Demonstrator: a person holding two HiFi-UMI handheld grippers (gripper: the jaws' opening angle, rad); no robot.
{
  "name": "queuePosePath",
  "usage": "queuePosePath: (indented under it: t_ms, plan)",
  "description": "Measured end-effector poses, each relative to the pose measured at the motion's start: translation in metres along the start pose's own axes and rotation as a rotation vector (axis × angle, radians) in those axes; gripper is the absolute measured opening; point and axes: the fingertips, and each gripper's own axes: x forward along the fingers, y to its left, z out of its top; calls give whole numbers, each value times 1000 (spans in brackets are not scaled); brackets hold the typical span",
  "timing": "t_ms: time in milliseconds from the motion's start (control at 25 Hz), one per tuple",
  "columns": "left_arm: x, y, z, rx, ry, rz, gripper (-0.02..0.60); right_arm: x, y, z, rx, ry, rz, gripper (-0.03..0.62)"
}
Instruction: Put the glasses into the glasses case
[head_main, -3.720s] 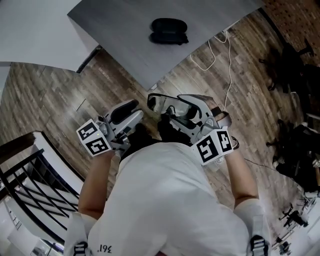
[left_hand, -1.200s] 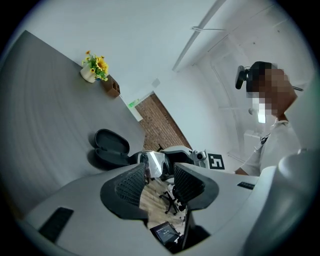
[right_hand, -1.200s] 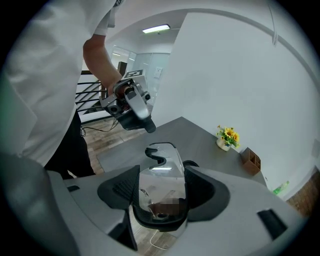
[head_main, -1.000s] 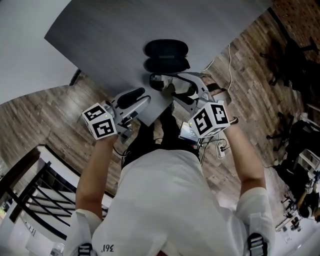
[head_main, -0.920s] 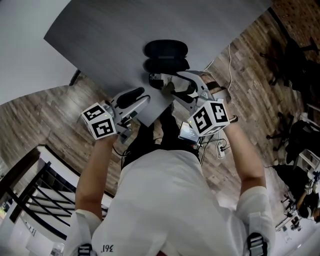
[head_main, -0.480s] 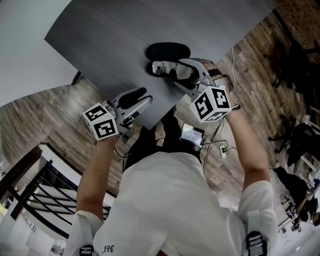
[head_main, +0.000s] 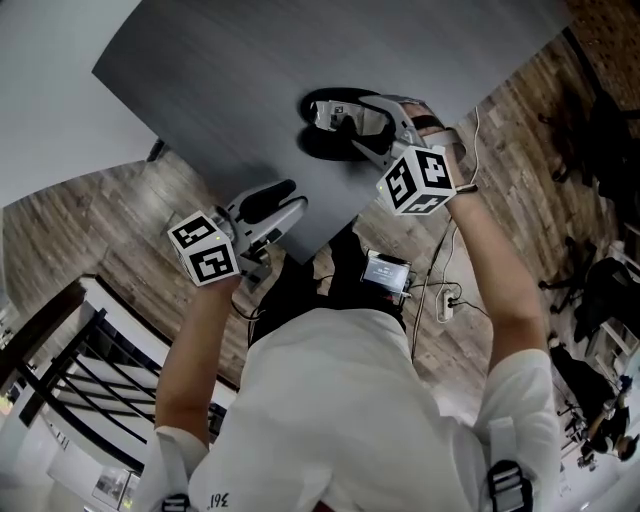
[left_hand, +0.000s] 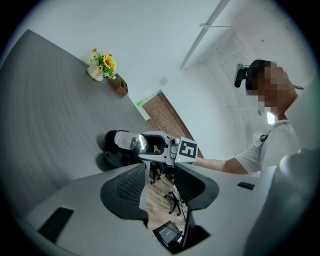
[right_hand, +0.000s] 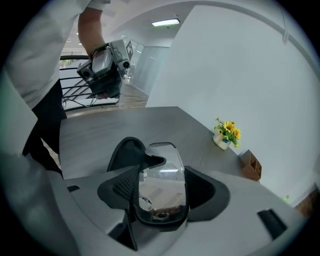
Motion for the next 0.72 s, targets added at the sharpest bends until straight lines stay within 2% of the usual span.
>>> queuePosePath:
  t_ms: [400, 720]
  plan:
    - [-3, 8, -9, -42, 4, 33, 178, 20, 0, -7, -55, -15, 36, 288]
    - [-4, 11, -14, -64, 9, 35, 178, 30, -1, -16, -66, 3, 31, 288]
